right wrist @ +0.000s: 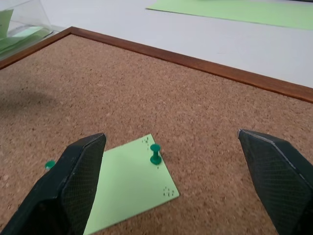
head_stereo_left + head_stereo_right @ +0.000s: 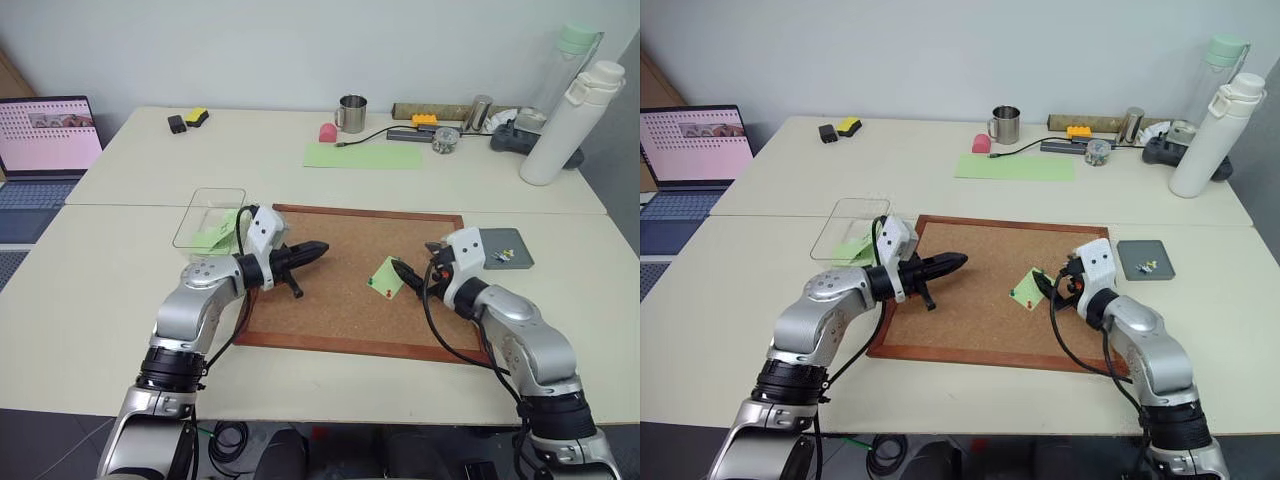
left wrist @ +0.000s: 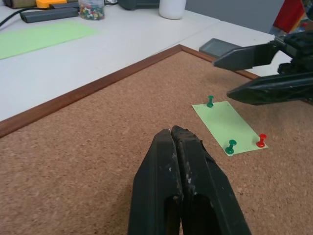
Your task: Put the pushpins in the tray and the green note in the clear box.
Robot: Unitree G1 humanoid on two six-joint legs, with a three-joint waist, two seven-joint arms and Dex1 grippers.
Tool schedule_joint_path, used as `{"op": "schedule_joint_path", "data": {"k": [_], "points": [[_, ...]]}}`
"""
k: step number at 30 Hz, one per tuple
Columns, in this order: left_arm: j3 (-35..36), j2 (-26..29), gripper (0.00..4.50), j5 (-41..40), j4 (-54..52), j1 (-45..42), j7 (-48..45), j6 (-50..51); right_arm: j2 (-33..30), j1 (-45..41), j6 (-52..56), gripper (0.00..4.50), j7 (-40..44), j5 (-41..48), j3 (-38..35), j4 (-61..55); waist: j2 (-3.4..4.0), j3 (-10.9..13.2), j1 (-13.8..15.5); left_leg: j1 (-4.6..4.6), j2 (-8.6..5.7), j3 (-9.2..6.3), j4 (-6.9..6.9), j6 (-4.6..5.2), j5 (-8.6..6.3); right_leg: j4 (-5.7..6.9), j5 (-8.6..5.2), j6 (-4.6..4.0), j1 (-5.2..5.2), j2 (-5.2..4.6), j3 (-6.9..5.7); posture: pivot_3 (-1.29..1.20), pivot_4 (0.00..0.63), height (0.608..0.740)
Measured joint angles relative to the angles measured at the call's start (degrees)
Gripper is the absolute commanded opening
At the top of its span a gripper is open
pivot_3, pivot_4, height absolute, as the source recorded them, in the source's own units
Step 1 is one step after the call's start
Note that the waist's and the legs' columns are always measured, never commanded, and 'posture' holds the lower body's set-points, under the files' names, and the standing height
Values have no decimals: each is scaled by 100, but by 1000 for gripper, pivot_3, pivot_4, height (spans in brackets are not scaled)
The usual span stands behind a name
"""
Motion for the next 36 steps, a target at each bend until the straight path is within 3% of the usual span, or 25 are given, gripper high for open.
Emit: {"op": "schedule_joint_path", "data": {"k": [8,19,23,36], "points": [[-579,-33,40,785,769,127,117,-679,228,-320,-248,4500,92,-225,184,713,5,-9,6,3,0,1,-1,0,0,0,0,0,2,-1,-1,0,150,740],[-606,-45,40,830,877,91,2,-764,352,-440,-363,4500,154,-420,294,1054,11,-13,4,6,-1,2,0,1,0,2,0,0,4,-1,0,0,150,740],[-600,-45,0,830,873,91,1,-753,385,-440,-395,3937,203,-440,293,1089,11,-13,4,7,-1,1,0,1,0,3,0,0,4,-1,0,0,150,740],[-593,-41,0,833,853,74,-5,-688,414,-425,-438,1350,238,-466,290,1095,11,-13,4,6,-1,2,0,1,0,3,0,0,4,-1,0,0,150,740]]}}
